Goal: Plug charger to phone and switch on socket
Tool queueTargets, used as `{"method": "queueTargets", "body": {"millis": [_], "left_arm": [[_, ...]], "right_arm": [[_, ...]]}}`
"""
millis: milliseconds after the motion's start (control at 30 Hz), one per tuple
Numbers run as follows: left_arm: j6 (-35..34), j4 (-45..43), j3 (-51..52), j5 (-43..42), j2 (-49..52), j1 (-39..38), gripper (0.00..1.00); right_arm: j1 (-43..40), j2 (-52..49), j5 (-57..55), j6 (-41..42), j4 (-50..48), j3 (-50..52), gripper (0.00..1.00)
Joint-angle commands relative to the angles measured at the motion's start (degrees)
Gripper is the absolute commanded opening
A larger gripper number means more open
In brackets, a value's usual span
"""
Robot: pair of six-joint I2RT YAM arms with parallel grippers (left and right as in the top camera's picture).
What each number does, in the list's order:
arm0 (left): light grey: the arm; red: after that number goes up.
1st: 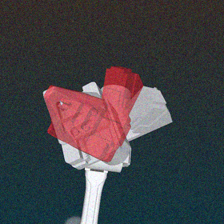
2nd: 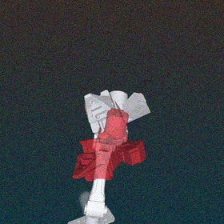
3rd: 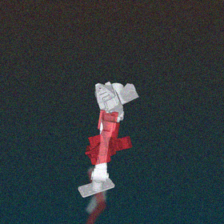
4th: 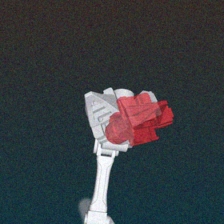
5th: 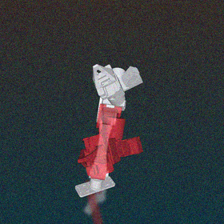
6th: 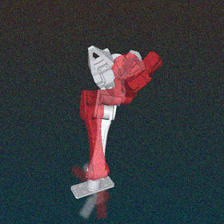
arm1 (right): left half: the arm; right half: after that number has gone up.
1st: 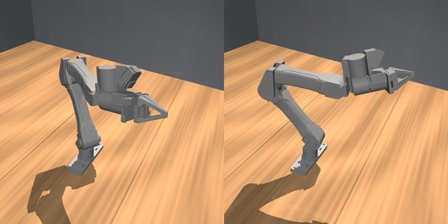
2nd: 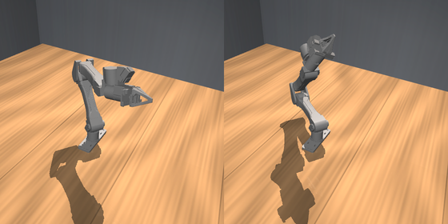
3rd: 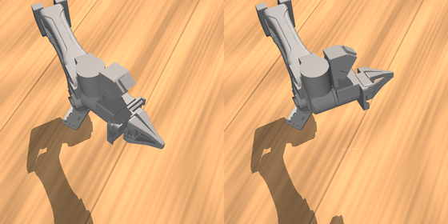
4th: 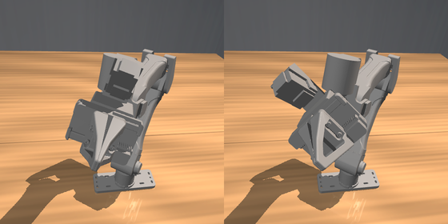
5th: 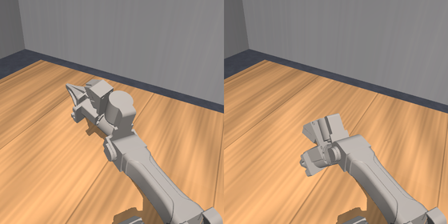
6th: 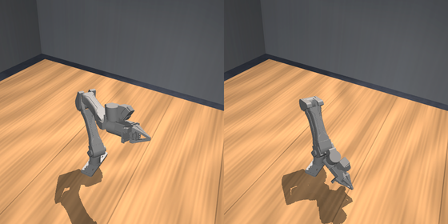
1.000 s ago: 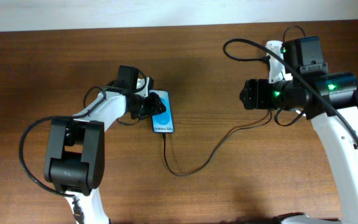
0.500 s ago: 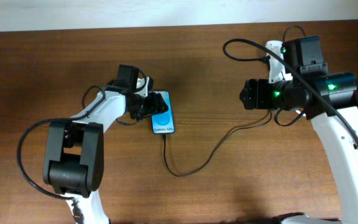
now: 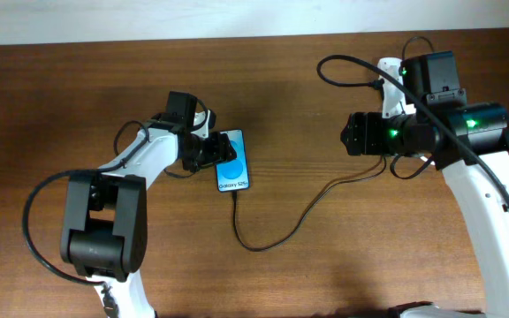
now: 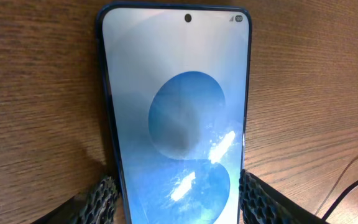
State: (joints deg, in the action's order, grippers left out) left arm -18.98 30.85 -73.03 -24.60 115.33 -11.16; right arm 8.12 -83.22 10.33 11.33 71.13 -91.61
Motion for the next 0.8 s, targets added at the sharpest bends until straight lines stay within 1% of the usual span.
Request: {"method": "queueTargets", "body": {"millis": [0,33,67,200,300,367,467,567,667,700,733,767], "left_arm": [[0.8,1.8,1.8,4.9,2.1,0.5,0.68],[0.8,1.9,1.8,4.9,2.1,0.5,0.72],[0.8,2.4,1.7,4.9,2.1,0.5,1.00],[0.9,4.6,1.2,4.9,1.3,0.6,0.99],[0.9,8.3,0.8,5.9,-5.5,1.1,0.99],[0.9,12.3,0.8,10.3,-12.1,1.3,0.99],[2.2,21.2,0.8,17.0,-25.4,1.1,1.00],[2.1,30.3,0.8,22.1,-38.2,1.0,1.00],[2.1,38.2,0.8,24.0,-49.0,1.0,0.99],[2.1,40.8,0.8,26.0,-52.7,1.0,1.00],[2.1,42.8,0.8,27.0,-56.0,1.0,0.99],[1.9,44.2,0.9,27.3,-58.9,1.0,1.00]], "right_arm": [[-0.3,-0.4,-0.8,-0.6,0.0,-0.7,0.80],[-0.3,-0.4,-1.6,-0.6,0.0,-0.7,0.80],[-0.3,-0.4,-3.9,-0.6,0.0,-0.7,0.80],[-0.3,-0.4,-5.1,-0.6,0.0,-0.7,0.80],[-0.3,-0.4,-8.5,-0.6,0.0,-0.7,0.80],[-0.3,-0.4,-9.4,-0.6,0.1,-0.7,0.80],[-0.3,-0.4,-9.6,-0.6,0.1,-0.3,0.81],[-0.3,-0.4,-9.6,-0.6,0.1,1.7,0.81],[-0.3,-0.4,-10.0,-0.6,0.2,5.5,0.80],[-0.3,-0.4,-10.2,-0.6,0.1,6.5,0.76],[-0.3,-0.4,-10.7,-0.6,0.3,7.0,0.69],[-0.3,-0.4,-11.1,-0.6,0.9,7.0,0.67]]}}
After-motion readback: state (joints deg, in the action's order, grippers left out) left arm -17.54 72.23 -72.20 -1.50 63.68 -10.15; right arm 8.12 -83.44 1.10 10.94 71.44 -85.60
